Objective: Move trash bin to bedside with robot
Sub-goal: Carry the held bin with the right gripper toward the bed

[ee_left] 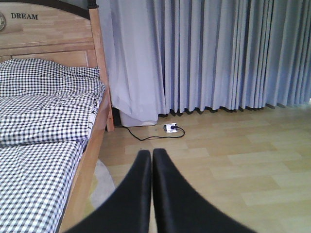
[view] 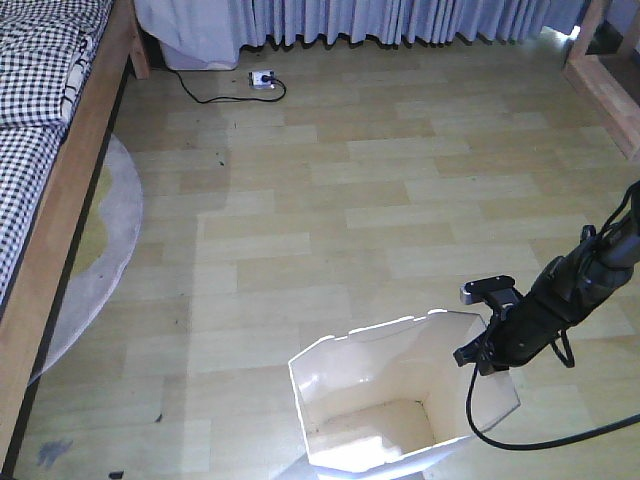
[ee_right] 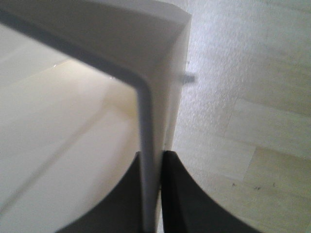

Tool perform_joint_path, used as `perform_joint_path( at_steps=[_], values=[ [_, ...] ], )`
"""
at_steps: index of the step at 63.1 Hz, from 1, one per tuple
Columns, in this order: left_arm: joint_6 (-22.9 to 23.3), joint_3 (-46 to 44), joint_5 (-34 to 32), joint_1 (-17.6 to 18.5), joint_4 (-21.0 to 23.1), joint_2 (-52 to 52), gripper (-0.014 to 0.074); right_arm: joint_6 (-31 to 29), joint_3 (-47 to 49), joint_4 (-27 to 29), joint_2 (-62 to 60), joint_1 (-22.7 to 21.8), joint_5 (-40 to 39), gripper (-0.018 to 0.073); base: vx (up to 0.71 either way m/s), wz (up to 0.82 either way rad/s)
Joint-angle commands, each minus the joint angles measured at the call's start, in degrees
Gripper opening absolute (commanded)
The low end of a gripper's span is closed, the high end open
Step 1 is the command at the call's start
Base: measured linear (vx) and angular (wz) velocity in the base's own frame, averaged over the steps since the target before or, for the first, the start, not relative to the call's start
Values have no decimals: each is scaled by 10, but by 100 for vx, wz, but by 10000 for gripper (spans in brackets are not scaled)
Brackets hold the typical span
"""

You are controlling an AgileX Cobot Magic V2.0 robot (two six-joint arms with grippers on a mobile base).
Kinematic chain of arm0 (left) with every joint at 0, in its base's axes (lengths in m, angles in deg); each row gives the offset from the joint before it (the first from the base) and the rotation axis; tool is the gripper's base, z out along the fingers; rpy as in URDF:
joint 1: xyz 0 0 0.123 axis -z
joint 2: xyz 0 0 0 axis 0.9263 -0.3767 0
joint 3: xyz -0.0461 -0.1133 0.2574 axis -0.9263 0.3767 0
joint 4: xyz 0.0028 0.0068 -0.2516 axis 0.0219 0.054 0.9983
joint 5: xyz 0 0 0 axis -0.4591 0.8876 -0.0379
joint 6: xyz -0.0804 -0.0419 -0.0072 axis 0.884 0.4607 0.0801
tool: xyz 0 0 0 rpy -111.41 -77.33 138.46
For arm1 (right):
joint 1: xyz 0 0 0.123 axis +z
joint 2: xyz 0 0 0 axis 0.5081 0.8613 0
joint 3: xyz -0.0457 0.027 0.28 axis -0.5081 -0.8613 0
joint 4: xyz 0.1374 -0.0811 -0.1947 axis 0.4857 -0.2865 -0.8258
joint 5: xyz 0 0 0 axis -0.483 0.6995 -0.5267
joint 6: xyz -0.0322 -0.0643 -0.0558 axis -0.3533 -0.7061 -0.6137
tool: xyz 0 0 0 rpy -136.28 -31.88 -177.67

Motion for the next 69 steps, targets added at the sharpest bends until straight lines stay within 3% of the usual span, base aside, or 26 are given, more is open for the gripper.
perform_joint_path(
  at_steps=[1,69],
  values=[
    [3,-12,-41,1,3,3,-6,-3,8,12,-43,-2,46,-6,34,2],
    [3,-12,-41,1,3,3,-6,-3,8,12,-43,-2,46,-6,33,2]
  ],
)
